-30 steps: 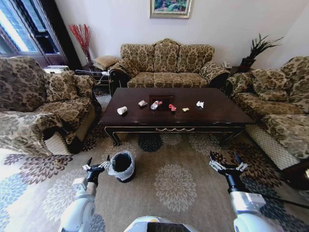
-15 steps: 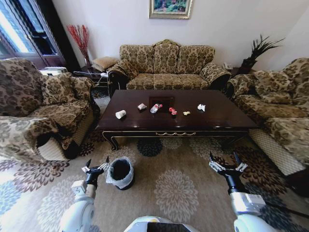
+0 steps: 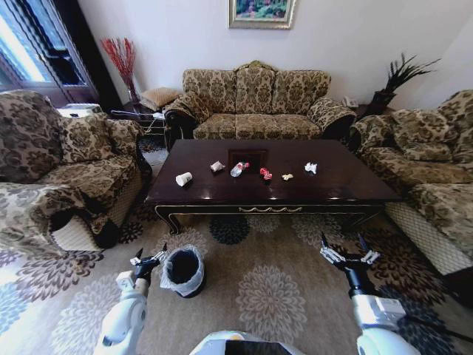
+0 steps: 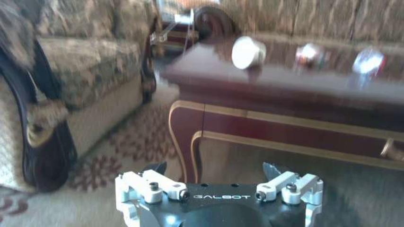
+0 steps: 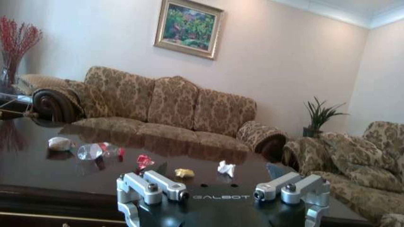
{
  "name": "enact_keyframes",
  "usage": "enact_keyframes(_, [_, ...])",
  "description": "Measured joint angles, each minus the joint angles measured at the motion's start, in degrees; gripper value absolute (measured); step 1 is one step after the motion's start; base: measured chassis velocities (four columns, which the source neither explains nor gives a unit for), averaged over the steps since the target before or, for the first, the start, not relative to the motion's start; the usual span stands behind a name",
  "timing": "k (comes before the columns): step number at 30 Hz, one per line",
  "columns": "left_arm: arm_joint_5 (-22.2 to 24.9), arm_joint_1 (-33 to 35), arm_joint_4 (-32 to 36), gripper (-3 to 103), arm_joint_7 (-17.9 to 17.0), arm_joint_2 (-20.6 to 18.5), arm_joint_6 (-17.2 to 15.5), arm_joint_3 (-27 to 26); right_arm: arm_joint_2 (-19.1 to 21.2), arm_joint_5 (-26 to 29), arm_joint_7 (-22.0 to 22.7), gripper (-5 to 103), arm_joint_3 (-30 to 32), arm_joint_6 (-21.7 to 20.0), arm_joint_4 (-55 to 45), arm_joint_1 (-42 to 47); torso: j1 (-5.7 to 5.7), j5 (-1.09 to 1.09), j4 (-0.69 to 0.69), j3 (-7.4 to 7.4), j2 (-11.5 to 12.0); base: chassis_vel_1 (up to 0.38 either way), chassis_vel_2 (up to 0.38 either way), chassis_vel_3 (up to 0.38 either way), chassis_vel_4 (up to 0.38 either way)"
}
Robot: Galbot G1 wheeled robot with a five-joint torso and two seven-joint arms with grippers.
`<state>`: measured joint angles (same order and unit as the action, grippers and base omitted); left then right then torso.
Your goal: Move to the front of the table and place the trash on the table into the trash bin.
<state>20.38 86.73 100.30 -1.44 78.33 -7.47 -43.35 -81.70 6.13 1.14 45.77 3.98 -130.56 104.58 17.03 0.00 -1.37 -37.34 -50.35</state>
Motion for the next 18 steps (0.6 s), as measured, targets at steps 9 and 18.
enact_keyframes(9, [-3.1,-10.1,-24.6,100,1.2,-0.9,2.2,4.3,-0.8,-0.6,0.7,100,0.5,0.4,0.3,0.4,0.04,-0.01,0.01,-0.02,0.0,0.000,0.000,0.000,0.000])
enact_keyframes(18, [-2.9,-17.1,-40.0,100,1.8,-0.9,3.1,6.1,-1.2,-1.7,1.8,100,0.8,0.0,0.1,1.0,0.04,-0.01,0.00,-0.02,0.0,0.000,0.000,0.000,0.000])
